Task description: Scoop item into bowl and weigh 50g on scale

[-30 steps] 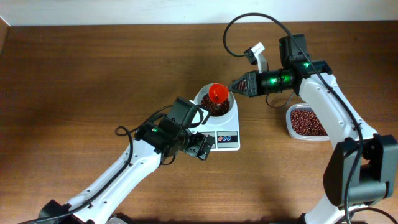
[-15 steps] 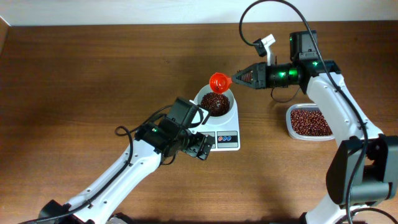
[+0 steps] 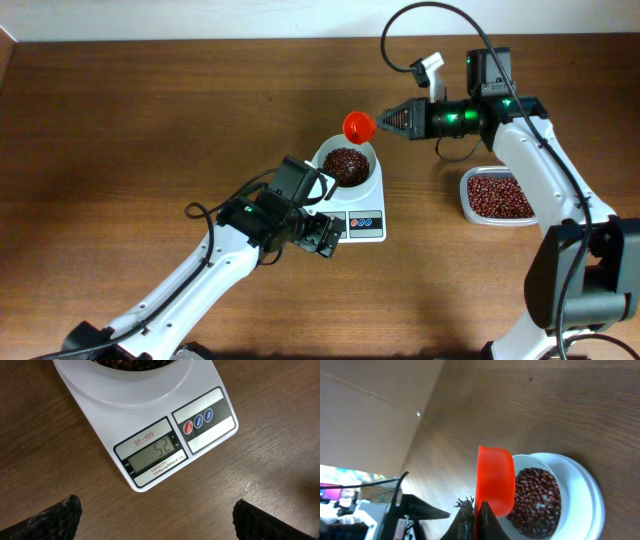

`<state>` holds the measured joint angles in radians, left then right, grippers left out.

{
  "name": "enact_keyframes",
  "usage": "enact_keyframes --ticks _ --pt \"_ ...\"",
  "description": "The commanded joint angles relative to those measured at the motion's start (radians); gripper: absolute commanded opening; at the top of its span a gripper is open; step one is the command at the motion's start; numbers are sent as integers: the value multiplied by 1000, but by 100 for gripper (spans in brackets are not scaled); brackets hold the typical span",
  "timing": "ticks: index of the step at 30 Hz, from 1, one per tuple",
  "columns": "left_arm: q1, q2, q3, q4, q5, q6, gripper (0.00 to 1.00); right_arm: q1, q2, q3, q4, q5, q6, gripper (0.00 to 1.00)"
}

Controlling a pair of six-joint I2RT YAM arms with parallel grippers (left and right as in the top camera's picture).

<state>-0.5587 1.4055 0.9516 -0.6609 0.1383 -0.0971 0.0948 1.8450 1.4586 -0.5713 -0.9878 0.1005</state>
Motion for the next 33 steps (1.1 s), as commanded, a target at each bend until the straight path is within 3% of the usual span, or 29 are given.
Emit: enact_keyframes --ticks 1,9,15,22,33 --pt "3 2 -5 2 -3 16 99 66 9 15 -14 119 -7 4" --pt "3 2 -5 2 -4 16 99 215 9 15 -72 529 -163 4" --pt "3 2 -5 2 -4 16 99 259 9 15 -99 684 -221 4" --pt "3 2 -5 2 -4 16 99 259 10 2 -138 678 -220 4" --pt "3 2 -5 2 -4 16 99 259 9 2 -181 457 -197 4"
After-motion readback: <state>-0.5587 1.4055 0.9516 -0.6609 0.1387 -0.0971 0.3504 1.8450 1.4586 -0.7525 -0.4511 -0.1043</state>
